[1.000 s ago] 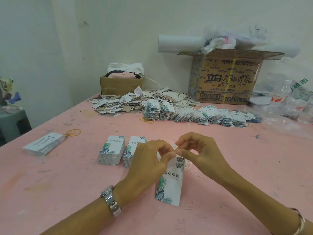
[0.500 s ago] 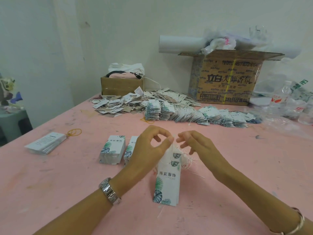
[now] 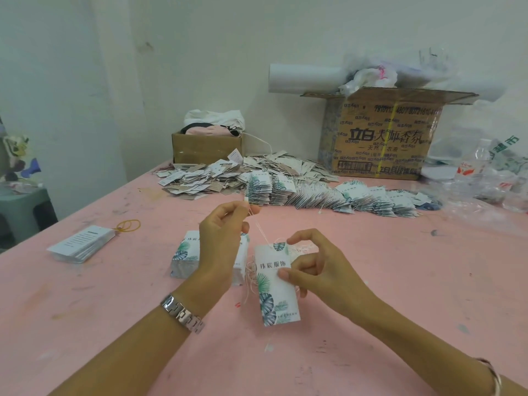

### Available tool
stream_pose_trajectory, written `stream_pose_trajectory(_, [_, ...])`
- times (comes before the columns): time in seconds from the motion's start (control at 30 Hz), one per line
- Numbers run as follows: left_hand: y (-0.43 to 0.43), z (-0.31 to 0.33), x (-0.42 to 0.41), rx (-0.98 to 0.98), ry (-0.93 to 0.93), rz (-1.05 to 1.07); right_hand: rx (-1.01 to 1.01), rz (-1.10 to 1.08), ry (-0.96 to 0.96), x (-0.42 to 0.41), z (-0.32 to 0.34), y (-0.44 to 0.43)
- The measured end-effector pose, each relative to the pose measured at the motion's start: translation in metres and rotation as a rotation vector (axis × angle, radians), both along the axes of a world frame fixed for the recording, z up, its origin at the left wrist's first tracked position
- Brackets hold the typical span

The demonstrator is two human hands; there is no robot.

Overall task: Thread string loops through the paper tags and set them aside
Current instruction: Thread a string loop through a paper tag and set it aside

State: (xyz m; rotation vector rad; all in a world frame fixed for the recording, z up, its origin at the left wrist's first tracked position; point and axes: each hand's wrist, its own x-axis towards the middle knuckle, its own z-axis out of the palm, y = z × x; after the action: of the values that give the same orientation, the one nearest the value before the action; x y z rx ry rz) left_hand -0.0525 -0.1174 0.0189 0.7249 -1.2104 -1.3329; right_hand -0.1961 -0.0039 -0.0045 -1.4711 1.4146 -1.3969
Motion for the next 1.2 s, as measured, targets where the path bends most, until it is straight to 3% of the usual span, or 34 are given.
stream_pose_trajectory(0.4, [0.000,-0.002,-0.004,0.045,0.149,0.032,-0.091,0.001,0.036,-0.035,0.020,-0.001])
stream_pose_trajectory(0.77, [-0.006,0.000,-0.038,-0.254,-0.527,-0.127,0.028,-0.250,0.101,-0.125,0.043,-0.027])
stream_pose_trajectory(1.0, [0.003,-0.013,-0.019,-0.487,-0.592,-0.016,0.150,-0.436,0.078,-0.167,0.008,-0.036])
stream_pose_trajectory(1.1, [0.007,-0.017,-0.005,-0.595,-0.614,0.019,0.229,-0.528,0.176,-0.179,-0.007,-0.029])
stream_pose_trajectory(1.2, [0.009,-0.023,0.007,-0.658,-0.612,0.041,0.263,-0.574,0.394,-0.185,-0.012,-0.023])
